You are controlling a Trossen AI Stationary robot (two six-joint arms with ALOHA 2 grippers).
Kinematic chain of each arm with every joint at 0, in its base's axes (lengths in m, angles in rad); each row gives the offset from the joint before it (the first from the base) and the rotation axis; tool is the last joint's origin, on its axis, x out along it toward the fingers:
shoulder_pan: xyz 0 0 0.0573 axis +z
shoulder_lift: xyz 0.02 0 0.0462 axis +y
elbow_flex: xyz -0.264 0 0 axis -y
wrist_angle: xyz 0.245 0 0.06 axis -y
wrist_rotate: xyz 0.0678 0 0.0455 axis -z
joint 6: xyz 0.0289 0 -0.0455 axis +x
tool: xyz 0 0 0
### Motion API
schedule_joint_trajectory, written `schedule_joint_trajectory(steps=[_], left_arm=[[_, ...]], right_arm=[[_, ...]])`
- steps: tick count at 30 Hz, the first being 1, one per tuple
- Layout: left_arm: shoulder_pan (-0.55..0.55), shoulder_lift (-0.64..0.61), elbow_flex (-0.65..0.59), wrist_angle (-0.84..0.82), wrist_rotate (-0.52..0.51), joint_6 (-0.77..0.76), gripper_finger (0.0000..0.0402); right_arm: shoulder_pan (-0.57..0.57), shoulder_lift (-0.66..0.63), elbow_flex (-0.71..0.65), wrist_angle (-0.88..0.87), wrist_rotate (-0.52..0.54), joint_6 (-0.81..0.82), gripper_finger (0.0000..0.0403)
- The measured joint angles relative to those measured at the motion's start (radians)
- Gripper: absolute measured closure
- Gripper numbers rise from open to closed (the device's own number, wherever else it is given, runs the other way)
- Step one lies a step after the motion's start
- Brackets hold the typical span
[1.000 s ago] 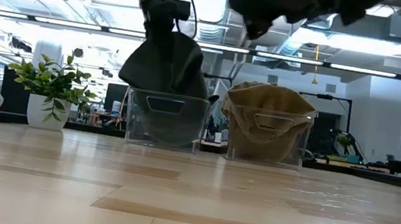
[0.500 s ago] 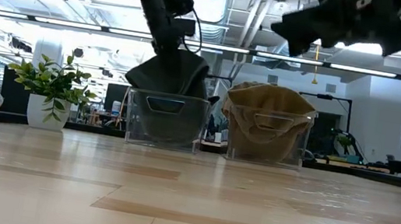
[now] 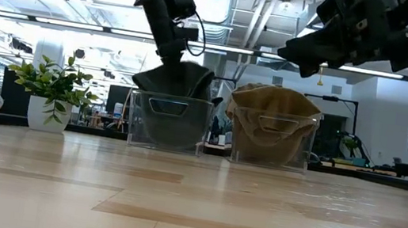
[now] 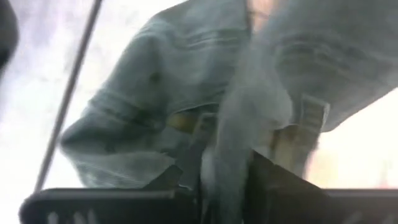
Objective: Pick & Place hat
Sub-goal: Put the blue cap into the left transparent bin, then return to Home Position
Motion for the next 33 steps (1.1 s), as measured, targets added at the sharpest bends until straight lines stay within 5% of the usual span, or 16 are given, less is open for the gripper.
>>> schedule_joint_trajectory(steps=[9,22,33], left_arm=[[0.016,0.0,-0.083,0.182,-0.1,0.035,0.0282],[0.015,0.0,-0.102,0.319,-0.181,0.061,0.0275],[-0.029,-0.036,-0.102,0.315,-0.53,0.128,0.0263]], right_arm=[[0.0,0.0,0.0,-0.001,-0.002,0.004,0.0269],[0.0,0.0,0.0,-0.014,-0.002,0.007,0.0265],[0.0,0.0,0.0,-0.028,-0.002,0.006,0.0268]])
